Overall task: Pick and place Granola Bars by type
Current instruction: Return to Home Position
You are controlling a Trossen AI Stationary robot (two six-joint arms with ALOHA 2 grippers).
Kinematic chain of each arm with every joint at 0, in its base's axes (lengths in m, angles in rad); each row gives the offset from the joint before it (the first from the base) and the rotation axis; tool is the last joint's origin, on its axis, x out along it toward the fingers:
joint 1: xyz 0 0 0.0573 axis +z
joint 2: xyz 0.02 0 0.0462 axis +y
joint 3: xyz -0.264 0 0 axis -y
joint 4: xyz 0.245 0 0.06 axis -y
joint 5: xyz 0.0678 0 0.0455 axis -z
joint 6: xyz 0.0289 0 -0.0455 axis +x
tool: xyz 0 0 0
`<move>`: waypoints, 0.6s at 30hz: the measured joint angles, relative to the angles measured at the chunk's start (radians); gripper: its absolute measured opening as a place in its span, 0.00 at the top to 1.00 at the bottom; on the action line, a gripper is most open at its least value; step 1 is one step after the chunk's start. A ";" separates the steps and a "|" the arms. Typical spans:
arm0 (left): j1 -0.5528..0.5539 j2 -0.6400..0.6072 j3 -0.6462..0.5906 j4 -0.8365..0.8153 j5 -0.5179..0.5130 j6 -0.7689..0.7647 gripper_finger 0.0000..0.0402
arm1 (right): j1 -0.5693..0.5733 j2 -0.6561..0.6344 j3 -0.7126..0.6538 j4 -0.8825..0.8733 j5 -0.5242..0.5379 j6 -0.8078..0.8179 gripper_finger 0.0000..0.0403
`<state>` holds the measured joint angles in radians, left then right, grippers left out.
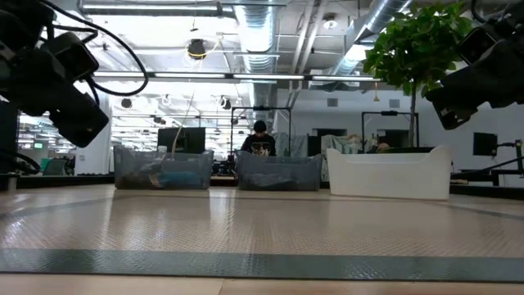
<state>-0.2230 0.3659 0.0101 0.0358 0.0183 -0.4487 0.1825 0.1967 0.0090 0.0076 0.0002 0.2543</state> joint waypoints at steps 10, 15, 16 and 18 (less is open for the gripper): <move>0.000 0.000 -0.001 0.000 -0.050 0.016 0.64 | 0.000 0.000 0.000 0.000 0.000 0.000 0.68; 0.000 0.000 -0.001 0.000 -0.050 0.016 0.64 | 0.000 0.000 0.000 0.000 0.000 0.000 0.68; 0.000 0.000 -0.001 0.000 -0.050 0.016 0.64 | 0.000 0.000 0.000 0.000 0.000 0.000 0.68; 0.000 -0.004 -0.002 0.000 -0.050 0.016 0.64 | 0.000 0.000 0.000 0.000 0.000 0.000 0.68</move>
<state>-0.2230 0.3615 0.0086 0.0357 -0.0313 -0.4324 0.1827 0.1967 0.0090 0.0076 0.0002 0.2543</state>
